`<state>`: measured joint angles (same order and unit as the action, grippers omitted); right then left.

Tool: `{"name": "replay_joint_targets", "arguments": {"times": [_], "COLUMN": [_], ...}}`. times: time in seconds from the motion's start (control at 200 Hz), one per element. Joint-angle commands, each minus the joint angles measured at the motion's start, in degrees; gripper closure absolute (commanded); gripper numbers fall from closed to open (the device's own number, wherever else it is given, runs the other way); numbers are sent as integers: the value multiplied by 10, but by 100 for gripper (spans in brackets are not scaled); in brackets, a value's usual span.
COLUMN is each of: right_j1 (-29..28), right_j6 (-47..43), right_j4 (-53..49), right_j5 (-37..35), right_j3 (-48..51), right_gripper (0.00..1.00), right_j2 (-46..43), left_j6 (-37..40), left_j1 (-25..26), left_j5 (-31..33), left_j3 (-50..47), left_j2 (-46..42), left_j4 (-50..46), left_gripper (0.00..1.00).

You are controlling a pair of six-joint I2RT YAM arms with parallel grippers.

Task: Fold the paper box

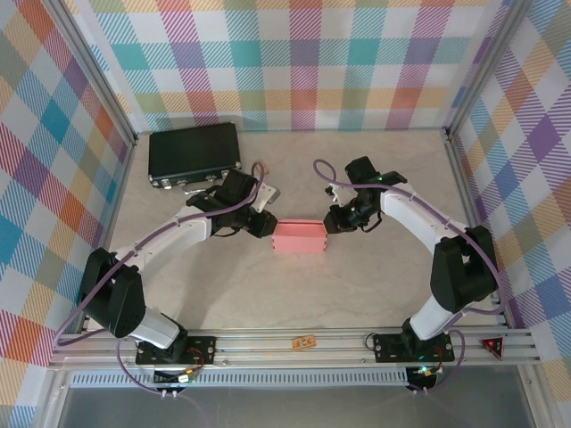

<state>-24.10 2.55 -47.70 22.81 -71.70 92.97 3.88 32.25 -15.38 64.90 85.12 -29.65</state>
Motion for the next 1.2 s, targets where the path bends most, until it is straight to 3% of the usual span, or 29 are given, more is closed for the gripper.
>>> {"name": "replay_joint_targets", "arguments": {"times": [0.0, 0.39, 0.685, 1.0, 1.195], "right_j1": [-6, -6, -6, -6, -6], "right_j6": [-6, -6, -9, -10, -12], "right_j4": [-16, -16, -17, -16, -16], "right_j5": [5, 10, 13, 14, 12], "right_j3": [-5, 0, 2, 4, 6], "right_gripper": [85, 85, 85, 85, 84], "right_j2": [4, 4, 0, -2, -4], "left_j6": [2, 2, 1, -2, -50], "left_j1": [6, 7, 10, 10, 10], "left_j5": [-8, -7, -10, -16, -14], "left_j3": [-1, -23, -28, -36, -46], "left_j2": [12, 12, 11, -48, -66], "left_j4": [-3, -4, -8, 26, 91], "left_gripper": [80, 89, 89, 74, 69]}}
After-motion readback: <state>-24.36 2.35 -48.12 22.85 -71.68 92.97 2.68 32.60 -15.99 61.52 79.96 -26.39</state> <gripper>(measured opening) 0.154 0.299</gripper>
